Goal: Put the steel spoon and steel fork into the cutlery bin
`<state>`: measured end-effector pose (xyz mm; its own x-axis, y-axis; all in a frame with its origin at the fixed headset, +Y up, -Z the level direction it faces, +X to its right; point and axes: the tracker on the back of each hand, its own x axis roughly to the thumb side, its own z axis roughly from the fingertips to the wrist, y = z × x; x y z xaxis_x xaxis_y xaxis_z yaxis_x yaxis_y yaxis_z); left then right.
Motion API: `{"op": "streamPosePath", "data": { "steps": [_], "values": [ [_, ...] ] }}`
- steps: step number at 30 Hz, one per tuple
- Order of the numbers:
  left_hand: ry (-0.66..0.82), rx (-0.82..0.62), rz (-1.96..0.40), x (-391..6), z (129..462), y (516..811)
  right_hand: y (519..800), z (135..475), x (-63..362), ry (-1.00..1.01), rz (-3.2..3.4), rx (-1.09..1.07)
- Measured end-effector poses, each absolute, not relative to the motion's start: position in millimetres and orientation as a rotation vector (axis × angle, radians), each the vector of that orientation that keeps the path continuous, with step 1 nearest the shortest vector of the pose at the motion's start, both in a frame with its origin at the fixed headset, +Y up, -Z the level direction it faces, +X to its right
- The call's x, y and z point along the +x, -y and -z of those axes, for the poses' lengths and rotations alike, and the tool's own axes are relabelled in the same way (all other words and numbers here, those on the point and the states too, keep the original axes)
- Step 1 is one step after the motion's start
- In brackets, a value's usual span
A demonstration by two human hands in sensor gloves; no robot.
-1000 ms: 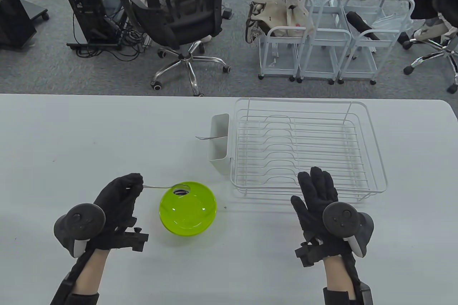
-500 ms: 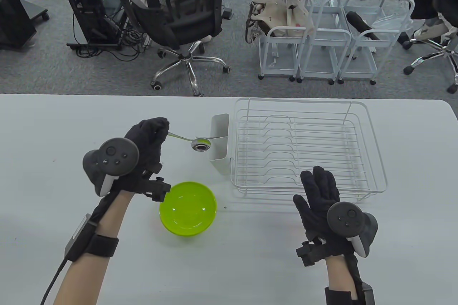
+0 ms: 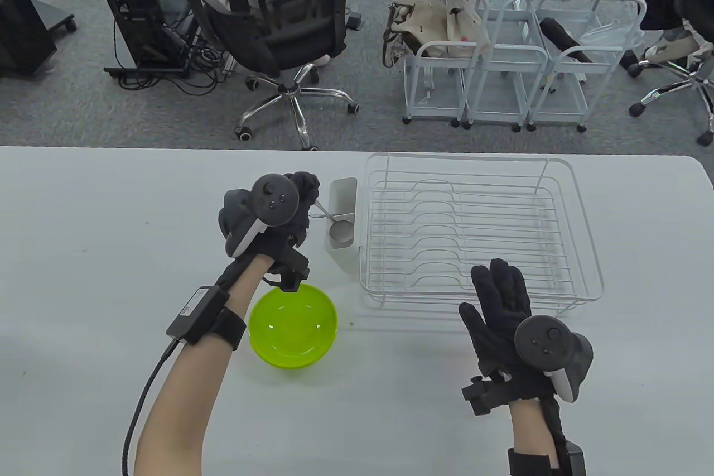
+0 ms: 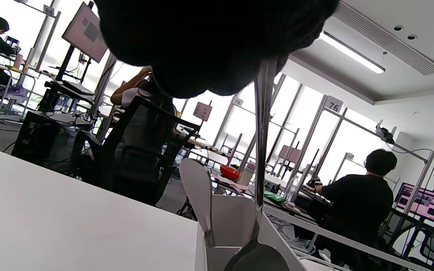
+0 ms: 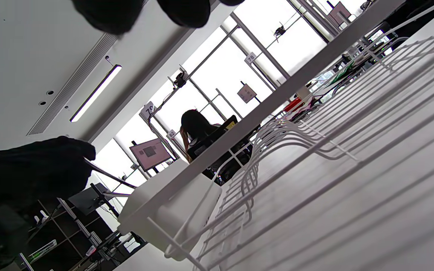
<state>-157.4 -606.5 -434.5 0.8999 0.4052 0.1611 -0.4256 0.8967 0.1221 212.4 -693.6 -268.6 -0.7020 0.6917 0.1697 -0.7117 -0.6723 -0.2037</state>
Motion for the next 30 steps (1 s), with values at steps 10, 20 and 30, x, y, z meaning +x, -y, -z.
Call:
{"op": "streamPosePath", "data": {
  "steps": [10, 20, 30],
  "values": [
    [0.114, 0.009, -0.380, -146, 463, 627, 696, 269, 216, 0.317, -2.295, 0.089],
    [0.044, 0.060, -0.190, -146, 467, 641, 695, 269, 216, 0.323, -2.307, 0.093],
    [0.144, 0.067, -0.345, -192, 427, 639, 697, 269, 210, 0.317, -2.327, 0.111]
  ]
}}
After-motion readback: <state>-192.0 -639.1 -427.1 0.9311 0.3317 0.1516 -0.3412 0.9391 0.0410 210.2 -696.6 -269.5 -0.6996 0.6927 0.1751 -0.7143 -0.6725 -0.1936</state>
